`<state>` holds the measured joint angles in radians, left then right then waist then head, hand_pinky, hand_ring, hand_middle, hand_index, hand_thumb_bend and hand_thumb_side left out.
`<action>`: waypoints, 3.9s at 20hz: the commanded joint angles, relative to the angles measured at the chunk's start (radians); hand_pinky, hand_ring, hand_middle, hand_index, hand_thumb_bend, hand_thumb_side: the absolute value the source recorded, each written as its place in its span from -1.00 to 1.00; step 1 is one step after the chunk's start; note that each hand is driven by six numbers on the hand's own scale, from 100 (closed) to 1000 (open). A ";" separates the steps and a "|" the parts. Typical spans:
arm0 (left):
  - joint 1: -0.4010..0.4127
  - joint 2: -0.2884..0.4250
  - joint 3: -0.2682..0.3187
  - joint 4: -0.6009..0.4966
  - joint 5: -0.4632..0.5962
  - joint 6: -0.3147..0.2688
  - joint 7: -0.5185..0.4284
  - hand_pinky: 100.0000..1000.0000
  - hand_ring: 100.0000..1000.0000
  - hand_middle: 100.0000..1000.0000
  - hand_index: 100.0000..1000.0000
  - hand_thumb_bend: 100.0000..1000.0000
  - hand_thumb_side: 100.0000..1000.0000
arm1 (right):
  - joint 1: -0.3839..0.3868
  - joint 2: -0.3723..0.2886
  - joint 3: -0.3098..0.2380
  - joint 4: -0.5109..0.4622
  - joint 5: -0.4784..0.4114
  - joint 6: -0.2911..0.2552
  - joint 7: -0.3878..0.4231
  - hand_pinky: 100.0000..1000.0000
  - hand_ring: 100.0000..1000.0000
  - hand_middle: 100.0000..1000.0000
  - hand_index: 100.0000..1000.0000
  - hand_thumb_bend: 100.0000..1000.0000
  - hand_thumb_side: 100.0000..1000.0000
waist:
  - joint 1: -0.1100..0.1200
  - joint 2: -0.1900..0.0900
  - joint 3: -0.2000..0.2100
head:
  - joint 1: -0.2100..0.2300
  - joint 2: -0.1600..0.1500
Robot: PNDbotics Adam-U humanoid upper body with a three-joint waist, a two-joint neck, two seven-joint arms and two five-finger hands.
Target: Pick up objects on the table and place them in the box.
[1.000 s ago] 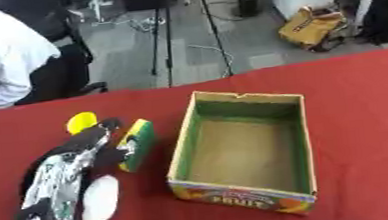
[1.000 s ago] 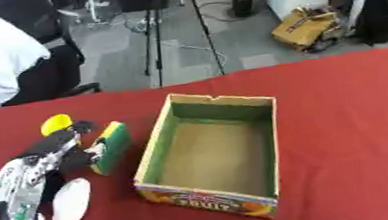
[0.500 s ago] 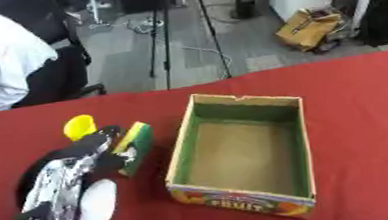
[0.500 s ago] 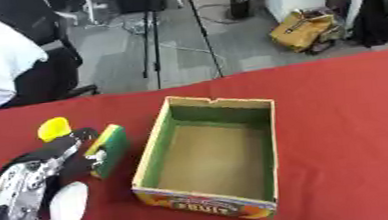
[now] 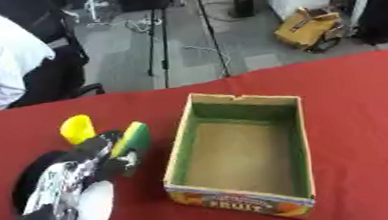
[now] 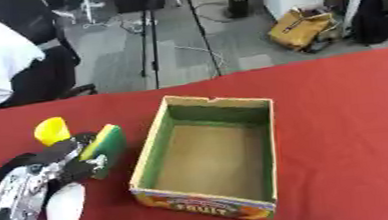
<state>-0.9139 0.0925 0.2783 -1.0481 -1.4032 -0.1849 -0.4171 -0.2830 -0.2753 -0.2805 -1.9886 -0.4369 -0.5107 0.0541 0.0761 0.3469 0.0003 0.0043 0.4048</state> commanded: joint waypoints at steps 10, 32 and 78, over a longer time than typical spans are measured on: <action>-0.025 0.016 -0.007 -0.032 0.025 -0.024 -0.021 0.72 0.86 0.75 0.87 -1.00 0.88 | -0.012 -0.007 -0.003 -0.011 -0.004 0.001 0.005 0.73 0.44 -0.06 0.07 -1.00 1.00 | -0.005 -0.015 0.001 | 0.000 -0.007; -0.022 0.010 -0.009 -0.041 0.136 -0.022 -0.102 -0.28 -0.05 -0.48 -0.13 -1.00 -0.68 | -0.015 -0.009 -0.002 -0.011 -0.012 0.003 0.003 0.74 0.44 -0.06 0.07 -1.00 1.00 | -0.006 -0.021 0.003 | -0.004 -0.011; -0.124 0.026 -0.025 -0.089 0.214 -0.037 0.001 -0.41 -0.20 -0.76 -0.32 -1.00 -0.49 | -0.010 -0.019 0.008 -0.011 -0.038 0.022 -0.007 0.74 0.44 -0.06 0.07 -1.00 1.00 | 0.000 -0.067 0.003 | -0.007 0.033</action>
<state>-1.0089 0.0920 0.2581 -1.1043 -1.1974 -0.2205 -0.4120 -0.2889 -0.2752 -0.2742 -1.9886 -0.4682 -0.4882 0.0499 0.0822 0.3081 0.0017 -0.0036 0.4285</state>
